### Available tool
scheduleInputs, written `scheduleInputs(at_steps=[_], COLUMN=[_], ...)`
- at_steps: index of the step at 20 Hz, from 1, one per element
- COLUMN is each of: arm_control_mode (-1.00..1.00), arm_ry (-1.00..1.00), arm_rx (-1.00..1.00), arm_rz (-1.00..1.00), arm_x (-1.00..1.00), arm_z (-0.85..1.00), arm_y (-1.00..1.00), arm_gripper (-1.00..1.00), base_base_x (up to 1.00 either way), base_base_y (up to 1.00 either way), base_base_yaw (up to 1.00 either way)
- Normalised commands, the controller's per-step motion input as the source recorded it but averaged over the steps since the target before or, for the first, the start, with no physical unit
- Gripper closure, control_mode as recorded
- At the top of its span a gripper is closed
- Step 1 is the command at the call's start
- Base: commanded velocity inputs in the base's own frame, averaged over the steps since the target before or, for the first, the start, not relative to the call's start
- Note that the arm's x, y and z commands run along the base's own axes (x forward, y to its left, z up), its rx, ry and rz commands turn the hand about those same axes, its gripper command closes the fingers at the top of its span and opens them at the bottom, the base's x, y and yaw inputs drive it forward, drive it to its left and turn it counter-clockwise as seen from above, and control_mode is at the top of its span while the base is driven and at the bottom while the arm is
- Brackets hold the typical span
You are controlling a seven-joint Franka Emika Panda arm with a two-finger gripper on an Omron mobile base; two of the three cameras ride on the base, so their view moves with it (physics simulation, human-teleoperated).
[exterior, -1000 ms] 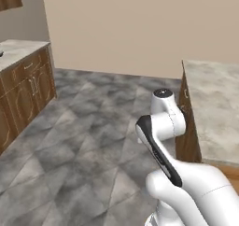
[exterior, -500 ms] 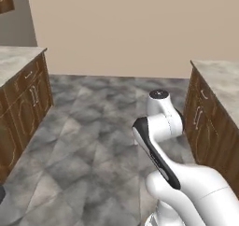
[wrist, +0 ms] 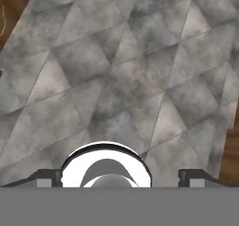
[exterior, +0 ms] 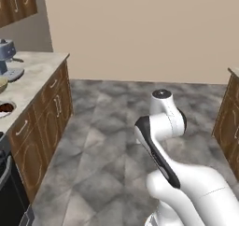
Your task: Place one of the steaks on the plate and the other in the bowl. Then place the bowl in the fridge.
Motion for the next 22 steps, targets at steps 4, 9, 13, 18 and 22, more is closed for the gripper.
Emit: scheduleInputs(at_steps=[4,9,13,18,22], arm_control_mode=[1.00,1.00,1.00,1.00,1.00], arm_ry=[0.00,0.00,0.00,0.00,0.00], arm_rx=[0.00,0.00,0.00,0.00,0.00], arm_rz=[0.00,0.00,0.00,0.00,0.00], arm_x=[0.00,0.00,0.00,0.00,0.00], arm_z=[0.00,0.00,0.00,0.00,0.00], arm_y=[0.00,0.00,0.00,0.00,0.00], arm_gripper=[-1.00,-1.00,-1.00,-1.00,-1.00], base_base_x=[1.00,0.95,0.97,0.98,0.69], base_base_y=[0.05,0.01,0.05,-0.22,-0.53], base_base_yaw=[0.53,0.67,0.65,0.39,0.46])
